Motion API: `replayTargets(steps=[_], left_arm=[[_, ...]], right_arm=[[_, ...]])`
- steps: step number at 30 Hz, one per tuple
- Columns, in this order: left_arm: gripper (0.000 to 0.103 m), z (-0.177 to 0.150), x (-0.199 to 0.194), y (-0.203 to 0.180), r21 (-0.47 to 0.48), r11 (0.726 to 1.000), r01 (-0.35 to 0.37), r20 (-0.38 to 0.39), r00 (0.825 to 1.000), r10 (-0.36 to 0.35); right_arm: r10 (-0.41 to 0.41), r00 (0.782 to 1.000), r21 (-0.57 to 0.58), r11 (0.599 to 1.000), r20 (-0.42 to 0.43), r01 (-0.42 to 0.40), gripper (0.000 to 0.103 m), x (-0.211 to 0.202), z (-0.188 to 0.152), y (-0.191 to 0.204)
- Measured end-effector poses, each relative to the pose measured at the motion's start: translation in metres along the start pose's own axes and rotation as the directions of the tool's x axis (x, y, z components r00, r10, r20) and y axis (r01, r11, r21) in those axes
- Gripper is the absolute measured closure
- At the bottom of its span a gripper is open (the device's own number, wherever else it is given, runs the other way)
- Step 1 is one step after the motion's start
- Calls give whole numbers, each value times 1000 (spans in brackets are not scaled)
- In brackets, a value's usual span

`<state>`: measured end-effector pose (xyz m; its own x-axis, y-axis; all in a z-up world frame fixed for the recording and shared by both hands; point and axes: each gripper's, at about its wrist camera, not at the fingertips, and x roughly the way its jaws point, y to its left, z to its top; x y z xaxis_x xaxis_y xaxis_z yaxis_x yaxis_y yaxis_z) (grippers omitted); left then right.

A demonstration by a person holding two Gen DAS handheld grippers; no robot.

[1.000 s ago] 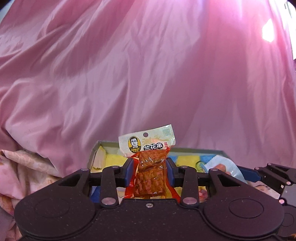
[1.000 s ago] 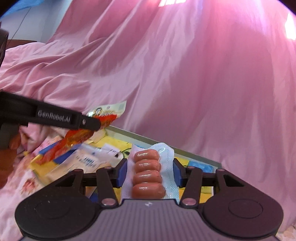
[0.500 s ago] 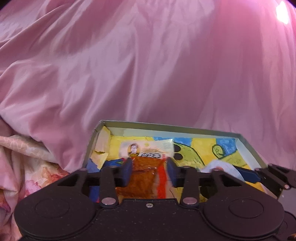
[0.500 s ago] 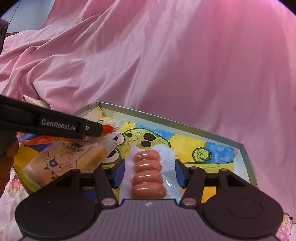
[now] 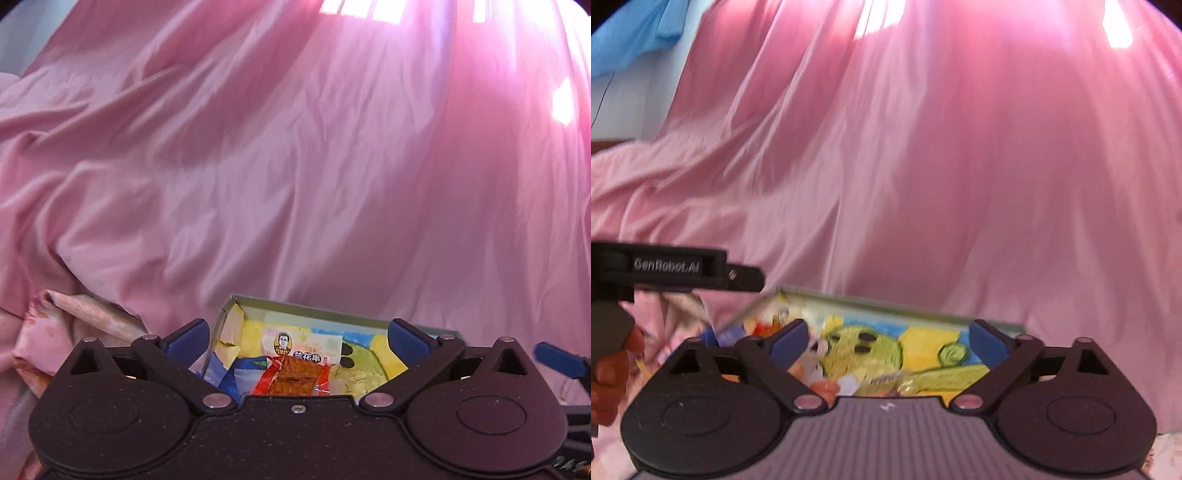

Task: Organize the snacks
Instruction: 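Withdraw both tools from the tray back over the remaining snacks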

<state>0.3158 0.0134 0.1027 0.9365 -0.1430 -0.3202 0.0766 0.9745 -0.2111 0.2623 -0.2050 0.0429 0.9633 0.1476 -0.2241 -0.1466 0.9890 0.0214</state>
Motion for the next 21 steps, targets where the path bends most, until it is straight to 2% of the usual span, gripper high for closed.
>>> replayTargets(steps=[4,11,21], left_arm=[[1,1,-35,2,1,1000,-4,36,999,4],[1,-16,-94,8,-12,1000,-1,82,997,2],[1,-61,-149,19,24,999,-33,57,998,32]], right_arm=[[-38,997,25,999,70,36,0,-34,8,-2],[-75,990,47,996,116,70,0,-93,7,1],[-81,989,24,997,126,78,0,-165,-21,17]])
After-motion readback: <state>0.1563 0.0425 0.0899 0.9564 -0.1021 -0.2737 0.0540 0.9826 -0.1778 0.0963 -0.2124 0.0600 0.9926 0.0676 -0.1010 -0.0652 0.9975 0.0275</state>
